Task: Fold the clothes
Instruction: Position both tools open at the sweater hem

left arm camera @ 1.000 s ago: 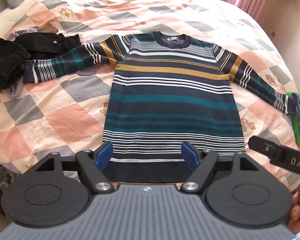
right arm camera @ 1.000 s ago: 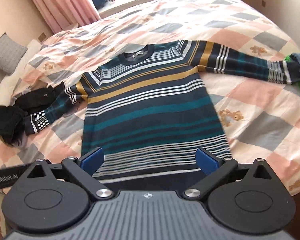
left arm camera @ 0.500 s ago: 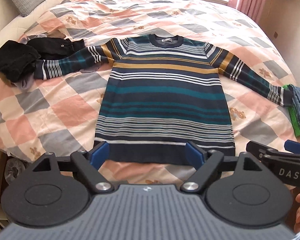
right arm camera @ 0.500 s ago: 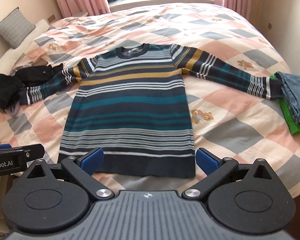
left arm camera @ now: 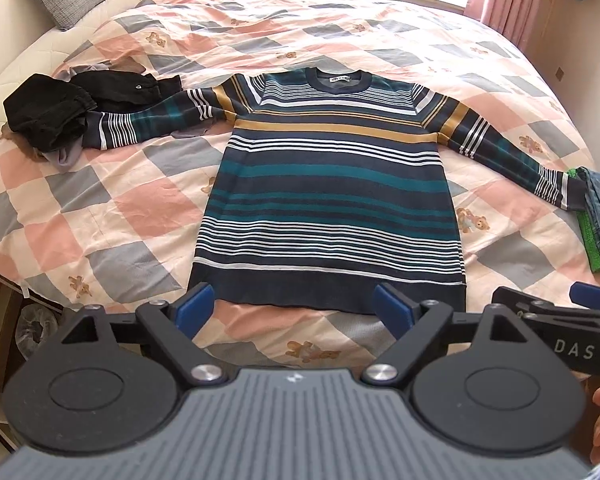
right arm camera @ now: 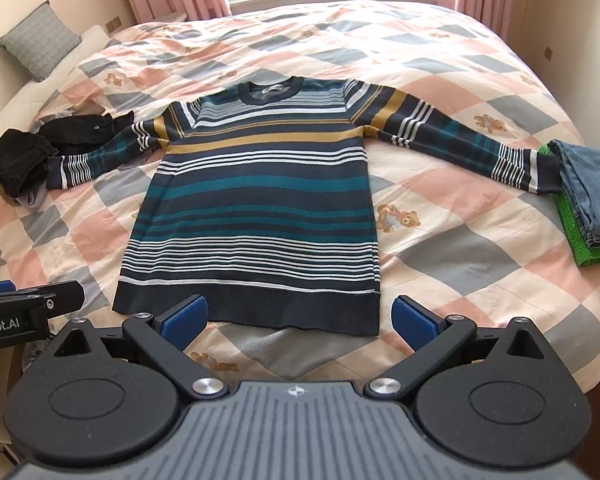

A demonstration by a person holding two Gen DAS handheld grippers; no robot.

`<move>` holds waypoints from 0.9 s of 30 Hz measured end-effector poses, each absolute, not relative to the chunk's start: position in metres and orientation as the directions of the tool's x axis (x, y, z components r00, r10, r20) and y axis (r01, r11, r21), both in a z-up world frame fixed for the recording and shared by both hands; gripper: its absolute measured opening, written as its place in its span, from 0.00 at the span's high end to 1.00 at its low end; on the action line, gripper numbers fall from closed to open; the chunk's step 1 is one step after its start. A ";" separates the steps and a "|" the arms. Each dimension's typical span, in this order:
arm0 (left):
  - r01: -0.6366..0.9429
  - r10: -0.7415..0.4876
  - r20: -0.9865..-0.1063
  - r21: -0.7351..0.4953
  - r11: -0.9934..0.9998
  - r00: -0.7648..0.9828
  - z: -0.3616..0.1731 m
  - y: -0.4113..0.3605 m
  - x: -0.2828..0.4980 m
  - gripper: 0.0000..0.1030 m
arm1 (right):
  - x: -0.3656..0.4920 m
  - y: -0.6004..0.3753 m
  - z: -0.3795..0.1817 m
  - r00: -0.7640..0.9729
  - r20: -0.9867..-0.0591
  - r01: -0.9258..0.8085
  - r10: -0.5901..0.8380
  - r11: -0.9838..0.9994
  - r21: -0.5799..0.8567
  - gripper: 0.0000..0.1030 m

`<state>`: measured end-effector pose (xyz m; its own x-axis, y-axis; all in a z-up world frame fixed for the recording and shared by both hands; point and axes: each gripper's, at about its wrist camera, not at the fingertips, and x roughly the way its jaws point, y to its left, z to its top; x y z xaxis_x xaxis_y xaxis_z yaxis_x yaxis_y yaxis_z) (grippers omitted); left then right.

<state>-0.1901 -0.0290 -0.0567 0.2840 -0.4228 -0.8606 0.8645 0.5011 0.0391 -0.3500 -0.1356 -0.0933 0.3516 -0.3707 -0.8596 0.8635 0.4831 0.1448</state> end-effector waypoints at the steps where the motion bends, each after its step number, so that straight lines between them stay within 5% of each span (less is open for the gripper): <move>1: 0.864 -0.424 -0.860 0.038 0.501 0.283 -0.056 -0.028 -0.191 0.17 | -0.350 -0.136 -0.093 0.350 -0.861 0.863 -0.370 0.485 0.142 0.02; 27: 0.848 -0.360 -0.909 -0.012 0.530 0.212 -0.089 -0.098 -0.113 0.15 | -0.281 -0.217 -0.116 0.258 -0.908 0.872 -0.330 0.485 0.072 0.02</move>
